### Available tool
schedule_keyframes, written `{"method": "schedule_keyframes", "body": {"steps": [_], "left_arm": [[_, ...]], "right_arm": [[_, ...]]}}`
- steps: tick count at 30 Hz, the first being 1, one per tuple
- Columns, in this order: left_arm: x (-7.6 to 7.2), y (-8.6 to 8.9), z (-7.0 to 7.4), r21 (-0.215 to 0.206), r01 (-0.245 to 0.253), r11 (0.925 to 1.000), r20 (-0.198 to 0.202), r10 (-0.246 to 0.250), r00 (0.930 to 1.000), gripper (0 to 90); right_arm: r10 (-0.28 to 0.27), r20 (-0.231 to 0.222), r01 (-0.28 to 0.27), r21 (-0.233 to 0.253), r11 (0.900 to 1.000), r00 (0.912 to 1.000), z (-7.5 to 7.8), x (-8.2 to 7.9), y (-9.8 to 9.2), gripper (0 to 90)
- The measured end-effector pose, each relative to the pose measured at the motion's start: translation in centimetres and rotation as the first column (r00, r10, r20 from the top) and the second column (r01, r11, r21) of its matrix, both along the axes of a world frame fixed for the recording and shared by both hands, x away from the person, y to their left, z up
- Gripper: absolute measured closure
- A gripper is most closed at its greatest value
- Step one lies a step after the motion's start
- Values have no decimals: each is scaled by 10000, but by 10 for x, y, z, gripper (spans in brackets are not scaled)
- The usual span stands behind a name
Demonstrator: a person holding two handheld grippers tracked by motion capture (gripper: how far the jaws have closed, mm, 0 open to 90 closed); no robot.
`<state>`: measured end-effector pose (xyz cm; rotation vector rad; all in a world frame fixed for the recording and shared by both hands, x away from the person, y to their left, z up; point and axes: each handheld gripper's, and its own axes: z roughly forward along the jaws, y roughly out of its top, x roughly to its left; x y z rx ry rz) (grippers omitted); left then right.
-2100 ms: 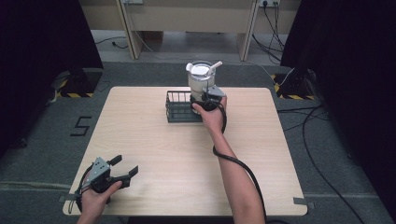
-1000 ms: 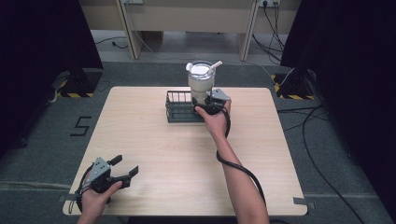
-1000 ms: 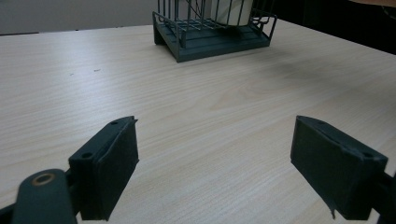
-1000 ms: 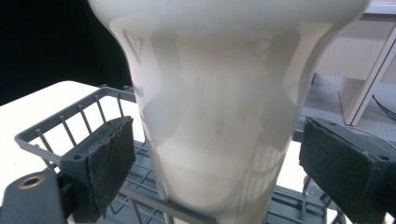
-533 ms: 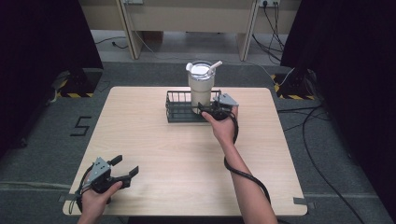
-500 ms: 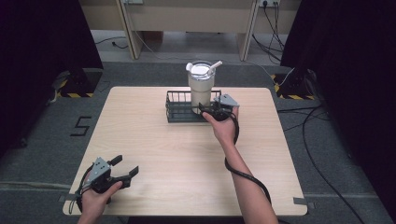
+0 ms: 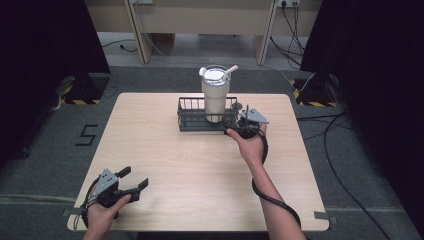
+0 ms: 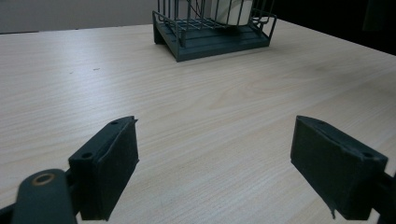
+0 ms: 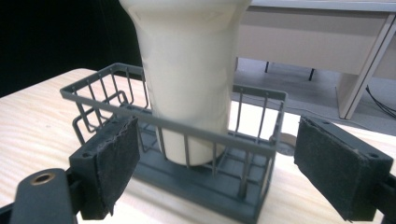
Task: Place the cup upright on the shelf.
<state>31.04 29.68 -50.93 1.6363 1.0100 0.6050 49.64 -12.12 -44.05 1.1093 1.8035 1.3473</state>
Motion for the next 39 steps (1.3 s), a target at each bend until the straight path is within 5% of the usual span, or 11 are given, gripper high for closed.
{"method": "schedule_keyframes", "body": {"steps": [39], "left_arm": [[-1,-1,-1,72,-19,10000,-15,19,10000,144]], "right_arm": [[-325,-445,310,-340,9989,9985,-37,-98,-73,156]]}}
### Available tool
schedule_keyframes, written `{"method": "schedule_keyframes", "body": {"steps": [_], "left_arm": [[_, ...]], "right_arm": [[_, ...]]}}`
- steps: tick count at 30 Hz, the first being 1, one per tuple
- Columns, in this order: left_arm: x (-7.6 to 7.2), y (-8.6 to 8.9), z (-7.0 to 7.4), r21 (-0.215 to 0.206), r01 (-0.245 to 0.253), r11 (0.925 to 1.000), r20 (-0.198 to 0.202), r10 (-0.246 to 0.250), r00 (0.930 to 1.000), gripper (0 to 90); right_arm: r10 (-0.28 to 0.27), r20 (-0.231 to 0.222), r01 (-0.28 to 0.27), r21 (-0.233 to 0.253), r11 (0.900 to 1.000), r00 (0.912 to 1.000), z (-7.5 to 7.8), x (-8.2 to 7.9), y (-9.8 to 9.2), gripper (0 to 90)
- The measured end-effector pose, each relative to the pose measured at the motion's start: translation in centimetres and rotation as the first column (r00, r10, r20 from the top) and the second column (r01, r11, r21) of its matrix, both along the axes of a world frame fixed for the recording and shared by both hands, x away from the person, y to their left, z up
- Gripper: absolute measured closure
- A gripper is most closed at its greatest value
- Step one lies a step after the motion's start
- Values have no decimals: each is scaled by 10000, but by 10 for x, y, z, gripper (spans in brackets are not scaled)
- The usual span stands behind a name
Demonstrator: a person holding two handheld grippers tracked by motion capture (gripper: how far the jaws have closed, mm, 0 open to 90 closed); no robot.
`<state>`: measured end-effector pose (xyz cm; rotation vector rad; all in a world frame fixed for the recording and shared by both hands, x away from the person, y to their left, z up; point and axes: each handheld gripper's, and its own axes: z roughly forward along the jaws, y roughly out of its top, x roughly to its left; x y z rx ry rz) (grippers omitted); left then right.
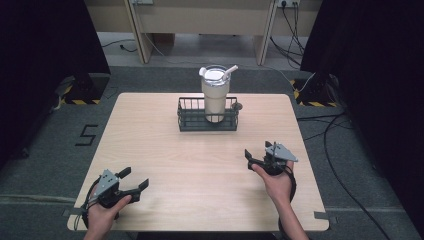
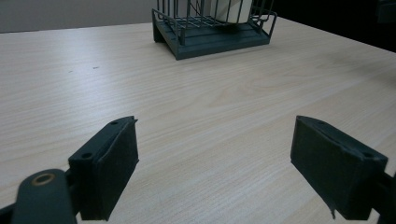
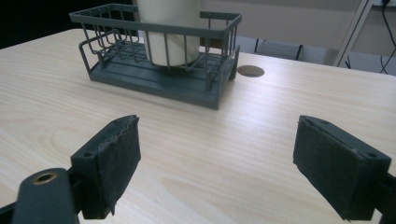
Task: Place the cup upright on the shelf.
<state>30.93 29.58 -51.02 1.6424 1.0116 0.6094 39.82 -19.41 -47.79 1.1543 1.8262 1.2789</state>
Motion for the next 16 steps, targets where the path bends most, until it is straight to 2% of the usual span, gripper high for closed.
{"method": "schedule_keyframes", "body": {"steps": [10,16], "left_arm": [[0,0,0,6,-14,10000,-15,14,10000,144],[0,0,0,18,-8,10000,-24,8,10000,144]], "right_arm": [[-87,-33,87,-53,9999,10000,-13,-24,-9,165],[-1,-161,0,-63,10000,9999,-17,-31,-8,194]]}}
